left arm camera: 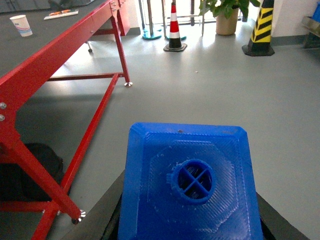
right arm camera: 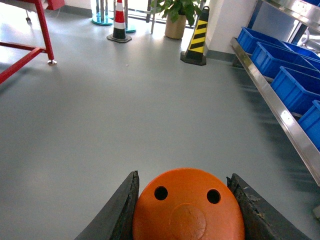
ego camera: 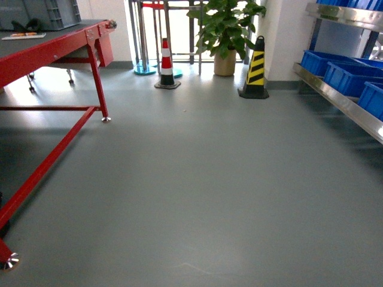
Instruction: Sort blue parts and orange caps into right shelf containers
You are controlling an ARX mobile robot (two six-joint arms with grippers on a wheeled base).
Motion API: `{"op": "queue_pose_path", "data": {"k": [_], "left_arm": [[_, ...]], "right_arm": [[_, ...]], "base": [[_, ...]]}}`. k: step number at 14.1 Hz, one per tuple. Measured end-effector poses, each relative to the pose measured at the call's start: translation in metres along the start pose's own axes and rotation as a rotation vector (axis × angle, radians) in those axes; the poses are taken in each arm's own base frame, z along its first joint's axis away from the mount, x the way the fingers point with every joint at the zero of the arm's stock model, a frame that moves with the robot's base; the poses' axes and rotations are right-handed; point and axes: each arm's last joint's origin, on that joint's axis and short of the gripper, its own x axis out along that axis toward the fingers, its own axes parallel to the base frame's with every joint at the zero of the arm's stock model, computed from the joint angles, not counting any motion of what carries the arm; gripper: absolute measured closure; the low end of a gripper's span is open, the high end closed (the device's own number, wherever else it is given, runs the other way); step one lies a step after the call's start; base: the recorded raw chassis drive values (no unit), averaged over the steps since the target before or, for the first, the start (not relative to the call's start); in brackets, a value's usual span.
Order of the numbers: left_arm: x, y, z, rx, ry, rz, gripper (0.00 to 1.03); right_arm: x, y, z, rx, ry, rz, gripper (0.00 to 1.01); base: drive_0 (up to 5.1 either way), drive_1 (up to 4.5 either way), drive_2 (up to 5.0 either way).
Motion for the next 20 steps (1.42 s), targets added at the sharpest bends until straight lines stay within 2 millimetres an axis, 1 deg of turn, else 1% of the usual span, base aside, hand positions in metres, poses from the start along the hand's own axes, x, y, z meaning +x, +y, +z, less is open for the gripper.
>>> {"op": "queue_pose_path", "data": {"k": [1, 2, 20], "left_arm": [[0.0, 0.0001, 0.0007, 0.0, -0.007, 0.001, 0.59], [0.0, 0.0, 0.0002, 0.0, -0.002, 0.0, 0.59], [0.0001, 0.0003, 0.0, 0.0, -0.001, 0.002, 0.59]], "right_arm": [[0.0, 0.0, 0.0, 0.0, 0.0, 0.0, 0.57], [0.0, 0.0, 0.0001, 0.0, -0.001, 0.0, 0.57], [0.0001, 0.0, 0.0001, 0.0, 0.0, 0.001, 0.57]], "base": [[-0.1, 3.92, -4.2], [-0.8, -0.82, -0.8], [-1.7, -1.71, -1.7]]}}
